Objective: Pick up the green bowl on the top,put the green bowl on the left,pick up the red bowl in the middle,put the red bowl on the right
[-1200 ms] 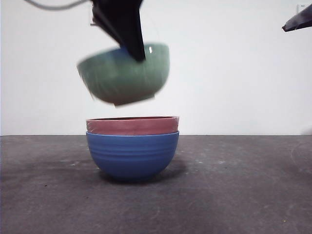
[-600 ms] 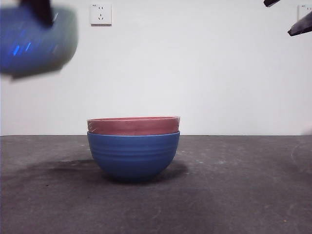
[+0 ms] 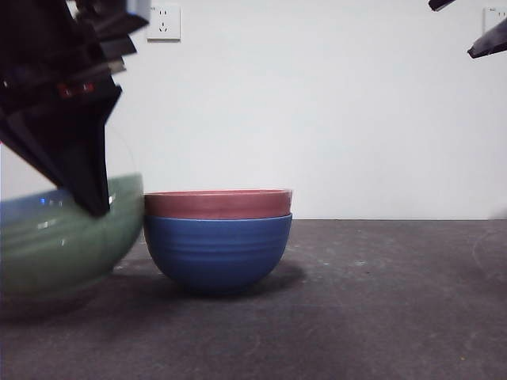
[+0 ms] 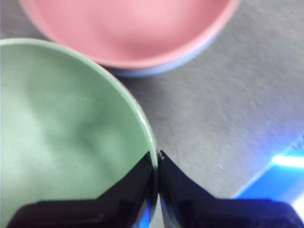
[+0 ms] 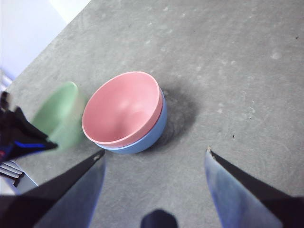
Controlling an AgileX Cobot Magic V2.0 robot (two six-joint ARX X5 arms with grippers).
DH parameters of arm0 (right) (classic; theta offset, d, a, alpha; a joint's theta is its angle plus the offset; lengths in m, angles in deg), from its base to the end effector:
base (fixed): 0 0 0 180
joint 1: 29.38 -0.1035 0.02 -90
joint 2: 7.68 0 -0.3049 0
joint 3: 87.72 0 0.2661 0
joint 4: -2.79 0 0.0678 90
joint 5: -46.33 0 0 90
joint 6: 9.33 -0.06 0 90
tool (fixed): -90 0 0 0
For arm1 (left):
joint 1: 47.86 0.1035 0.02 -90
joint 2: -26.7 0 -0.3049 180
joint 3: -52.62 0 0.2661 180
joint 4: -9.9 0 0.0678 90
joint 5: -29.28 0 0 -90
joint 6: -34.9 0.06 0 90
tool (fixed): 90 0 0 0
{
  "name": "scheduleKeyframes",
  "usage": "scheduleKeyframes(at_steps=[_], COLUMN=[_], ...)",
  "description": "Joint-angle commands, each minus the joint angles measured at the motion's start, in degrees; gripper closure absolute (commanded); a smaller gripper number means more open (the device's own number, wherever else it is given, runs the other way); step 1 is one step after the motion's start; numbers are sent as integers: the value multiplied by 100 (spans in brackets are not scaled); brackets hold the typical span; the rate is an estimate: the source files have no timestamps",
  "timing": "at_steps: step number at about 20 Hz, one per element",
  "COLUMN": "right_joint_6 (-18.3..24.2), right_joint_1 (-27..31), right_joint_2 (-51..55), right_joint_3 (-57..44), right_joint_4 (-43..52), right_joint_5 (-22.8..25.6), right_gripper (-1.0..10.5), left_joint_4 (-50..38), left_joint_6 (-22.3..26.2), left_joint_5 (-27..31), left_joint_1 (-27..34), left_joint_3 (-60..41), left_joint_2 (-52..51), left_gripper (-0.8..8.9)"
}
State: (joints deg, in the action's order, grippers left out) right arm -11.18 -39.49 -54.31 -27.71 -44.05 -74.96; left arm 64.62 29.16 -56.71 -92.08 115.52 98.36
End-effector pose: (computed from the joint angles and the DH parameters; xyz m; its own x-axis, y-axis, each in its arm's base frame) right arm 0.1607 0.0603 0.3211 0.6107 0.6365 -0.4712 -0.5588 0.7679 0.3131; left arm 0.1778 -0.1672 0.2382 0.3680 -0.2605 -0.8926 0.6058 0.7954 0.0176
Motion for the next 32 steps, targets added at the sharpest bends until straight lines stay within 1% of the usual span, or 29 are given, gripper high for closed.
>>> scheduleKeyframes(at_steps=[1, 4, 5, 6, 8, 9, 11, 13, 15, 17, 19, 21, 22, 23, 25, 26, 27, 29, 31, 32], right_joint_6=[42, 39, 39, 39, 35, 35, 22, -192, -186, 20, 170, 426, 542, 632, 855, 977, 1104, 1342, 1515, 1580], right_joint_1=[-11, -11, -11, -11, -11, -15, -90, -236, -466, -765, -1156, -1587, -1816, -2046, -2450, -2640, -2839, -3215, -3545, -3689], right_joint_2=[2, 2, 2, 2, 2, 2, -20, -68, -291, -605, -1012, -1473, -1729, -1982, -2531, -2806, -3091, -3622, -4074, -4275], right_joint_3=[22, 22, 22, 22, 22, 22, 22, 70, 271, 538, 881, 1294, 1517, 1746, 2275, 2549, 2804, 3198, 3351, 3351], right_joint_4=[35, 35, 35, 35, 39, 57, 212, 352, 341, 341, 308, 179, 114, 59, -164, -337, -503, -789, -874, -876], right_joint_5=[17, 17, 15, 15, 11, 11, 4, 15, 17, 37, 284, 538, 662, 787, 975, 1117, 1290, 1711, 2031, 2124], right_gripper=[604, 604, 604, 603, 603, 602, 600, 601, 601, 604, 604, 605, 617, 659, 696, 696, 696, 695, 694, 694], left_joint_4=[2, 37, 61, 94, 184, 234, 444, 605, 691, 723, 815, 907, 977, 1080, 1368, 1482, 1578, 1685, 1810, 1897], left_joint_6=[-17, -13, -13, -15, -55, -74, -87, -149, -164, -186, -186, -197, -199, -146, -20, 2, 46, 125, 122, 122], left_joint_5=[-24, -44, -131, -186, -275, -260, -256, -278, -273, -271, -249, -184, -33, 240, 970, 1239, 1244, 907, 472, 348], left_joint_1=[-13, -13, -11, -11, -11, -7, -7, -7, -7, 9, 81, 269, 413, 608, 1119, 1412, 1694, 2105, 2271, 2284], left_joint_3=[-81, -81, -81, -79, -74, -61, 70, 297, 577, 844, 1073, 1202, 1226, 1228, 1228, 1228, 1228, 1228, 1228, 1228], left_joint_2=[286, 623, 669, 667, 564, 496, 289, -66, -516, -1005, -1432, -1818, -2009, -2192, -2535, -2684, -2835, -3053, -3128, -3128], left_gripper=[822, 814, 805, 724, 453, 402, 404, 404, 404, 404, 404, 404, 404, 404, 404, 404, 404, 404, 404, 404])
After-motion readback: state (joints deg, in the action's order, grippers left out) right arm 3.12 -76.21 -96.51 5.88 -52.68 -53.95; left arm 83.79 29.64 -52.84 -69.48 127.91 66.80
